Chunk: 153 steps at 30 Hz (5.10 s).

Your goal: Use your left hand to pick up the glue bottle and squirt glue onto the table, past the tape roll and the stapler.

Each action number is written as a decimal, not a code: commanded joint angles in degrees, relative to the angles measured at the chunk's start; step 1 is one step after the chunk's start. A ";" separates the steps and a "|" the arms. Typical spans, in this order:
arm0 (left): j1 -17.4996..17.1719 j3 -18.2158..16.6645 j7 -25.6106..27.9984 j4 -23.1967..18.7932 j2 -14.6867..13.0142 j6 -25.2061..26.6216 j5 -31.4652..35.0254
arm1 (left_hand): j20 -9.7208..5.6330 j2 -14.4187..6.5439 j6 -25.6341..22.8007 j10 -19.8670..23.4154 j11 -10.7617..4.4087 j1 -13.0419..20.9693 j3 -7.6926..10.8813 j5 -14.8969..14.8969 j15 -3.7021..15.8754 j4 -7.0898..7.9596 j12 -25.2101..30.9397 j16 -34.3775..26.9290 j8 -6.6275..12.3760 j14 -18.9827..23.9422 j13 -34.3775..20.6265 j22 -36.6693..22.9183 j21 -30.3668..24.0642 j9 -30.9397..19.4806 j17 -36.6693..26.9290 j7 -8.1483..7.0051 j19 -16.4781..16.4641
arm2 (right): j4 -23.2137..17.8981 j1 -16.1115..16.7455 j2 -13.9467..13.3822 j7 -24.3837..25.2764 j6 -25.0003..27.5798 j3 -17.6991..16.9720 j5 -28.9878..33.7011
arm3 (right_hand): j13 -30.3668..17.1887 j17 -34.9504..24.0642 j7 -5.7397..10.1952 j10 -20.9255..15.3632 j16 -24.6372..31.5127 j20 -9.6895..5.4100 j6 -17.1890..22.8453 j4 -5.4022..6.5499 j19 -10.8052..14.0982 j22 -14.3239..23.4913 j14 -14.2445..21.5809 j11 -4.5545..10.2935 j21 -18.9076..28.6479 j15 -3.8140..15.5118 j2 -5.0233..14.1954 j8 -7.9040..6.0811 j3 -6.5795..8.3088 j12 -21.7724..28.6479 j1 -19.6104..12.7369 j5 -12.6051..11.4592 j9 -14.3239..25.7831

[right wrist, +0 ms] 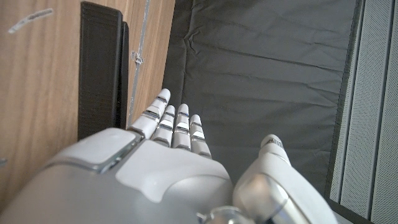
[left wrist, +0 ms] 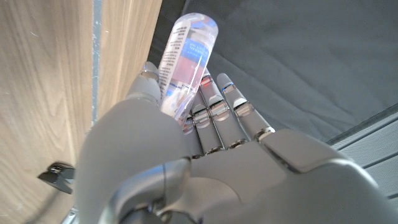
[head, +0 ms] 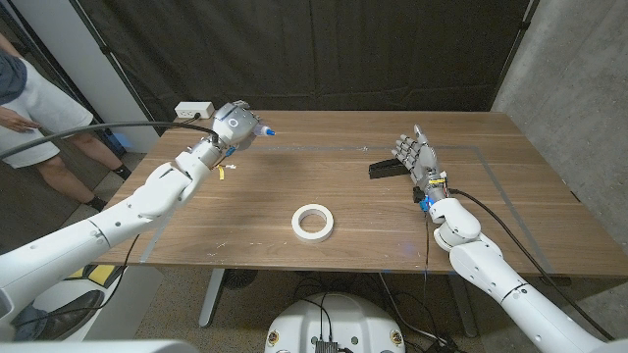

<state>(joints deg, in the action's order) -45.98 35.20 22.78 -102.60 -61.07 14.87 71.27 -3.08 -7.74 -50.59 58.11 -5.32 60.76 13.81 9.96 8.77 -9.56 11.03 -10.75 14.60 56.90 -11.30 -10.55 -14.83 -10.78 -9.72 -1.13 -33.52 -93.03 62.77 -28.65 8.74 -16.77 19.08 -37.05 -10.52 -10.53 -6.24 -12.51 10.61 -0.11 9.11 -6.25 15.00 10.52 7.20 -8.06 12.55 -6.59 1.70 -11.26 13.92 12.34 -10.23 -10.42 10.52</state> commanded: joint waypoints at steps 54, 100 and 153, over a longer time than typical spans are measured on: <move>7.81 6.52 -8.50 -1.76 -4.58 -13.14 27.95 | -4.35 -0.01 -7.56 3.42 -4.38 -1.68 9.47 0.16 3.11 8.80 -0.07 0.31 0.23 0.44 -0.27 -0.11 0.88 -0.10 -0.17 -0.64 1.27 | 4.45 -0.22 2.10 -6.93 -1.10 -0.59 -6.41 | -0.20 -0.13 -1.03 -0.99 0.10 -0.13 1.42 -0.13 0.78 0.17 1.39 -0.31 0.02 -0.17 0.46 -0.23 -0.12 0.26 0.16 0.01 0.27; 6.45 4.65 -11.64 -1.26 -2.09 -11.74 19.77 | -7.49 3.39 -8.92 7.58 -5.40 -0.17 13.24 0.13 3.34 7.22 0.82 0.57 -0.16 4.78 -1.48 0.38 2.51 0.02 0.02 1.49 1.04 | 2.39 0.94 1.15 -4.97 -0.12 -0.75 -5.48 | -0.20 -0.12 -0.91 -1.01 0.00 -0.11 1.54 -0.13 0.74 0.17 1.39 -0.29 -0.09 -0.13 0.53 -0.13 -0.21 0.17 0.22 -0.01 0.27; -9.07 -13.11 -5.12 -4.80 11.39 11.06 -27.81 | -6.59 5.33 -7.54 5.72 -4.95 -2.70 14.51 -0.05 3.04 7.40 -0.05 0.52 -1.81 3.02 -0.23 0.24 2.48 -0.04 0.01 1.34 0.04 | 0.90 -3.07 0.46 -1.37 3.28 0.95 -1.33 | -0.20 -0.06 -0.79 -1.29 -0.02 -0.11 1.91 -0.38 0.86 0.18 1.59 -0.20 -0.13 -0.13 0.90 -0.14 -0.01 0.18 -0.28 -0.03 0.27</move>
<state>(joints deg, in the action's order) -50.76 27.49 16.18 -104.93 -54.10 19.85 57.85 -3.06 -1.68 -56.69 60.77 -7.19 58.75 19.23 9.94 10.11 -11.36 11.00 -10.02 12.95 59.84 -11.37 -10.14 -12.40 -10.61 -9.59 -1.71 -32.74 -91.54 61.34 -27.96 7.01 -14.73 19.44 -39.09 -10.52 -10.38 -7.06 -13.33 10.61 -0.11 10.54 -6.24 15.41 10.51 8.29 -8.27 12.55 -6.76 2.24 -11.26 13.92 12.34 -10.14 -10.42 10.52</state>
